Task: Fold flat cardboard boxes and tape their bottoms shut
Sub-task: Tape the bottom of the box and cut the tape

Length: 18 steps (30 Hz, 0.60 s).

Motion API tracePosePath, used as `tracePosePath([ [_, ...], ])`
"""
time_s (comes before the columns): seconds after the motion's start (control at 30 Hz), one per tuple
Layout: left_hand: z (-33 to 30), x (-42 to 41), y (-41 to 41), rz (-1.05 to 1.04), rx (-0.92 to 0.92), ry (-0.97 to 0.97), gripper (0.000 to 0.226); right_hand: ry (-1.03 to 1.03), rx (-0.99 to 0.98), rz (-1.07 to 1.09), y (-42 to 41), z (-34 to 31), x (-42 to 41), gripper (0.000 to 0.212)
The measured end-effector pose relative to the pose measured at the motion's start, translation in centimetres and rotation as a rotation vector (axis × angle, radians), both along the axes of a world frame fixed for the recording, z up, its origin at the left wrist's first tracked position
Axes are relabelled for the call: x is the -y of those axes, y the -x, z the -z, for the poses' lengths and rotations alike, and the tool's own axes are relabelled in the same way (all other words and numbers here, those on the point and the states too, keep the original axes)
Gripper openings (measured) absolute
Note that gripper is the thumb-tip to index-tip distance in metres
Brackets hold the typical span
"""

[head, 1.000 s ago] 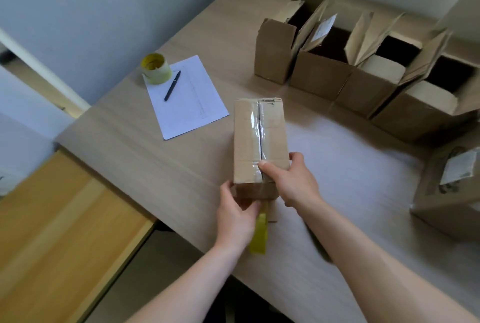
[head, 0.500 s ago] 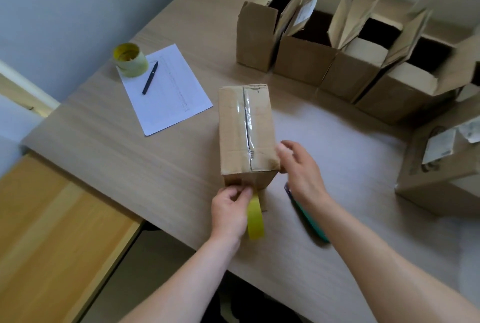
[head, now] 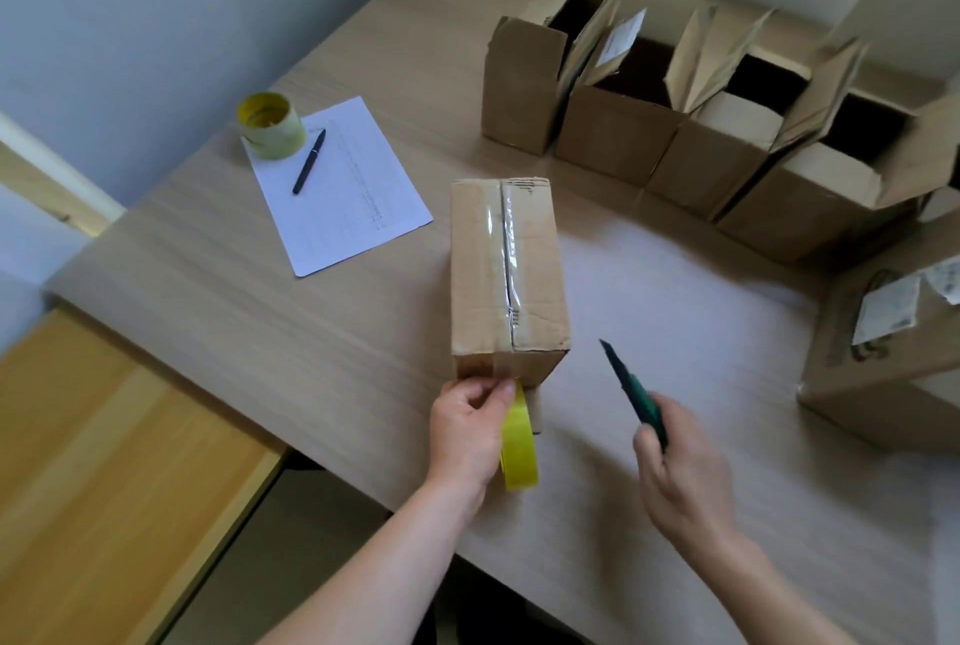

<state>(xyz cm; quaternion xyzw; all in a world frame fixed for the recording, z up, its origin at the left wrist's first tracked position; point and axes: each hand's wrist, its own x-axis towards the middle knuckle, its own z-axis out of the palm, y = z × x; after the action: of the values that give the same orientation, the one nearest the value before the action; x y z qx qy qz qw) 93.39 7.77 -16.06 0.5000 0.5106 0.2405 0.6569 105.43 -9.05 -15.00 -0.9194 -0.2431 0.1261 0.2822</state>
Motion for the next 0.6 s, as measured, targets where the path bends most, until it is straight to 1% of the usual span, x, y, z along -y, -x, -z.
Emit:
tracePosePath([
  [0.03, 0.1, 0.0, 0.0, 0.001, 0.001, -0.003, 0.025, -0.131, 0.027, -0.046, 0.1, -0.8, 0.3, 0.026],
  [0.07, 0.2, -0.1, 0.0, 0.000, -0.001, -0.007, 0.022, -0.211, 0.074, -0.141, 0.1, -1.8, 0.6, 0.026],
  [0.1, 0.2, -0.1, -0.1, -0.002, -0.007, -0.011, 0.020, -0.236, 0.114, -0.253, 0.2, -2.7, 0.7, 0.026],
  [0.17, 0.1, -0.1, -0.2, 0.003, -0.021, -0.015, 0.013, -0.168, 0.200, -0.429, 0.0, -3.9, 0.3, 0.027],
  [0.23, 0.1, 0.0, -0.2, 0.009, -0.026, -0.015, 0.010, -0.086, 0.309, -0.517, -0.5, -4.6, -0.9, 0.029],
  [0.37, 0.3, 0.0, -0.3, -0.008, -0.011, -0.007, 0.022, 0.014, 0.470, -0.533, -0.5, -4.7, -3.8, 0.025],
  [0.43, 0.4, -0.2, -0.4, -0.028, -0.005, 0.020, 0.029, 0.022, 0.498, -0.530, -0.5, -4.2, -4.2, 0.024],
  [0.53, 0.3, -0.5, -0.5, -0.024, -0.004, 0.057, 0.028, -0.018, 0.443, -0.541, -1.1, -2.9, -2.7, 0.028],
  [0.6, 0.3, -0.5, -0.4, -0.011, -0.003, 0.059, 0.025, -0.007, 0.345, -0.448, -1.8, -1.5, -0.5, 0.029],
])
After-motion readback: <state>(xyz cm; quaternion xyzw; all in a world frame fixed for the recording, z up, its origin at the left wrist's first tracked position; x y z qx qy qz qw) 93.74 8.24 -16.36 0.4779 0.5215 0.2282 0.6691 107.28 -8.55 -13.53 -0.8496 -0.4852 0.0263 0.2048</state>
